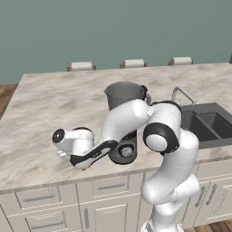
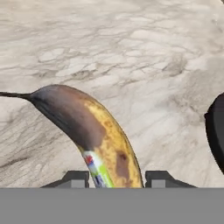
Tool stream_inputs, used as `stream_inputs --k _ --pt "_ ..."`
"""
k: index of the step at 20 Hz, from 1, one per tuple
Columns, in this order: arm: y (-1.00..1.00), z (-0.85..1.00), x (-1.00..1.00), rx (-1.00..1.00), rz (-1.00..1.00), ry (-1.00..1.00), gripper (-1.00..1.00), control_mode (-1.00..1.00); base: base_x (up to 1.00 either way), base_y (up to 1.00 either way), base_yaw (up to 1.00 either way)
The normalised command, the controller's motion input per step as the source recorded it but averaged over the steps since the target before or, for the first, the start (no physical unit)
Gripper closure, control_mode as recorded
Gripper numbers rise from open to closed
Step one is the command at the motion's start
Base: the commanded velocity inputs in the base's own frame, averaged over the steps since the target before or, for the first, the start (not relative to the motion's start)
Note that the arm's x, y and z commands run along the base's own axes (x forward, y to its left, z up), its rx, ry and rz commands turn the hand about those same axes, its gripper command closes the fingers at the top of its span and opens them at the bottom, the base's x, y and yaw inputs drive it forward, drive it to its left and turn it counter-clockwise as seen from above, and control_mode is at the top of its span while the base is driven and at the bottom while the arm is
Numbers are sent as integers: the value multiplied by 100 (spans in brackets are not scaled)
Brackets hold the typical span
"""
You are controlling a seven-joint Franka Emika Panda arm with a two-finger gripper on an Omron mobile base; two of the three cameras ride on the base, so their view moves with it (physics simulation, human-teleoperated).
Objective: Open the blender lid, put the banana in the blender, close the lid, and start the blender.
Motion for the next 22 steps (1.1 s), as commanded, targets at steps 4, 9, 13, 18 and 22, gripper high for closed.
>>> stream_inputs --k 4,9,13,18,22 --pt "-1 98 -32 1 0 -42 100 -100 0 0 0" --pt "-4 100 -15 0 0 -45 100 -100 0 0 0" --pt "-13 100 -2 0 0 -42 100 -100 0 0 0" --pt "-18 100 0 0 0 -39 100 -100 0 0 0" --pt "-11 100 0 -4 0 -35 100 -100 0 0 0"
